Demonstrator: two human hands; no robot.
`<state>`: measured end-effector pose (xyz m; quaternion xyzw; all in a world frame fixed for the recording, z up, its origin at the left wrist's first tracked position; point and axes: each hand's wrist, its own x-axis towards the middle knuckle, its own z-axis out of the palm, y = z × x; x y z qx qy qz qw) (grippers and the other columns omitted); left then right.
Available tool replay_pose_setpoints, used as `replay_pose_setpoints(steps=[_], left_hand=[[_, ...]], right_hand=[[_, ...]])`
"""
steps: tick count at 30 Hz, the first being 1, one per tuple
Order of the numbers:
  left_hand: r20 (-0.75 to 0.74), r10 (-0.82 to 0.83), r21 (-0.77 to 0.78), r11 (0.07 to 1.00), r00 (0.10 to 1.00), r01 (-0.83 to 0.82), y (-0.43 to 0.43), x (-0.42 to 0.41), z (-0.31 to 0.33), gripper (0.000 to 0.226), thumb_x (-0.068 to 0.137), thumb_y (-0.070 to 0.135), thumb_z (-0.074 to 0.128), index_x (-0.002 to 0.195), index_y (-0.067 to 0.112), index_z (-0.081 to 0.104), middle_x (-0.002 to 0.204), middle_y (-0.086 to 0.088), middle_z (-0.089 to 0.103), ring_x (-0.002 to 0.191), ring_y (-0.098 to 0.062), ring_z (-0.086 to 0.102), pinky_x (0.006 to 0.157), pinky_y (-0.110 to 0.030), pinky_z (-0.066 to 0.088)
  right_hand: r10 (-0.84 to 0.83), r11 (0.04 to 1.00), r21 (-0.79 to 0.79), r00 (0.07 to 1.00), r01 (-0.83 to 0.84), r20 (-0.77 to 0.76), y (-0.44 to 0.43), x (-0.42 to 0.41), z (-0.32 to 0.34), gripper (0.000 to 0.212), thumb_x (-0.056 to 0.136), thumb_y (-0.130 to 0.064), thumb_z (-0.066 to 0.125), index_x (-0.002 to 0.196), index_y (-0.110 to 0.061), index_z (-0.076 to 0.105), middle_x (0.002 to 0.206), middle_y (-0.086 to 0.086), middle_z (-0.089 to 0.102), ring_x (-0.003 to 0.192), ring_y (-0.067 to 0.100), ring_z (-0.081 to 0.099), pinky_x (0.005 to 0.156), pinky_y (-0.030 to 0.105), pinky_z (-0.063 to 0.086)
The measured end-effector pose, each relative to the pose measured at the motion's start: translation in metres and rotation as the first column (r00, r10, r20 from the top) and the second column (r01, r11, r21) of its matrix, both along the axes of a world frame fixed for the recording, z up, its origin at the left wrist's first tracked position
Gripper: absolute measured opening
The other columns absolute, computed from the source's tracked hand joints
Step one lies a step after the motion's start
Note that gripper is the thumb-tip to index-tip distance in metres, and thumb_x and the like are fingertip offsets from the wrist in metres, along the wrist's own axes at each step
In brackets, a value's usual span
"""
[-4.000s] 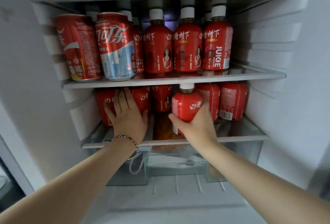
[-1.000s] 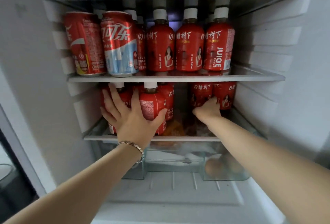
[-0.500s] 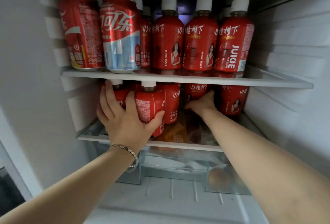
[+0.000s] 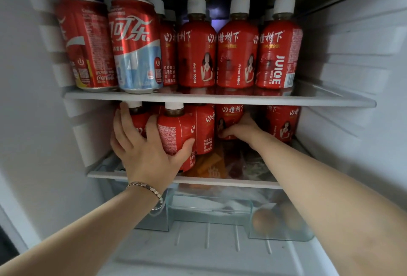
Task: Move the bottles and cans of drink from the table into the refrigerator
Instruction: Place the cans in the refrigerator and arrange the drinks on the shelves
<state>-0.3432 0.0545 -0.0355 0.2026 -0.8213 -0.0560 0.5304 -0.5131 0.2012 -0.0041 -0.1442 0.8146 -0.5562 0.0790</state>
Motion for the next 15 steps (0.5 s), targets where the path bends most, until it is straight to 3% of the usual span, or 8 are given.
replay_pose_setpoints(steps=[6,11,13,15], left_hand=[[0.005,0.004,0.002,1.000,1.000,-0.004,0.000,0.000,-0.001,0.084,0.068,0.075,0.040,0.121,0.010,0.048,0.146,-0.028,0.022,0.135,-0.039,0.016,0.101,-0.063,0.025],[0.036,0.003,0.003,1.000,0.999,-0.003,-0.001,0.002,0.000,0.084,0.068,0.076,0.039,0.121,0.011,0.046,0.147,-0.027,0.020,0.135,-0.040,0.015,0.102,-0.063,0.025],[0.031,-0.008,0.000,1.000,0.999,0.008,-0.001,0.002,-0.001,0.084,0.068,0.076,0.039,0.121,0.011,0.047,0.147,-0.028,0.020,0.135,-0.039,0.015,0.101,-0.064,0.025],[0.022,-0.010,0.005,1.000,1.000,0.010,-0.001,0.001,0.000,0.084,0.068,0.075,0.040,0.120,0.010,0.048,0.147,-0.028,0.021,0.135,-0.040,0.016,0.101,-0.065,0.024]], right_hand=[[-0.011,0.999,-0.036,1.000,0.011,-0.020,-0.005,-0.001,-0.002,0.081,0.058,0.000,0.083,0.129,-0.014,0.047,0.121,0.005,0.059,0.119,0.021,0.053,0.098,0.033,0.044],[-0.069,0.997,0.024,0.989,0.073,-0.129,0.000,0.026,-0.002,0.097,0.067,-0.021,0.084,0.144,-0.015,0.025,0.141,0.005,0.045,0.132,0.024,0.042,0.105,0.034,0.036],[-0.197,0.980,-0.067,0.961,0.188,-0.196,0.010,0.041,-0.004,0.085,0.071,-0.027,0.080,0.140,-0.014,0.032,0.139,0.007,0.047,0.129,0.026,0.045,0.101,0.033,0.038],[-0.437,0.899,-0.156,0.836,0.409,-0.330,0.019,0.053,-0.003,0.070,0.075,-0.027,0.075,0.133,-0.010,0.040,0.134,0.011,0.046,0.124,0.028,0.046,0.100,0.036,0.038]])
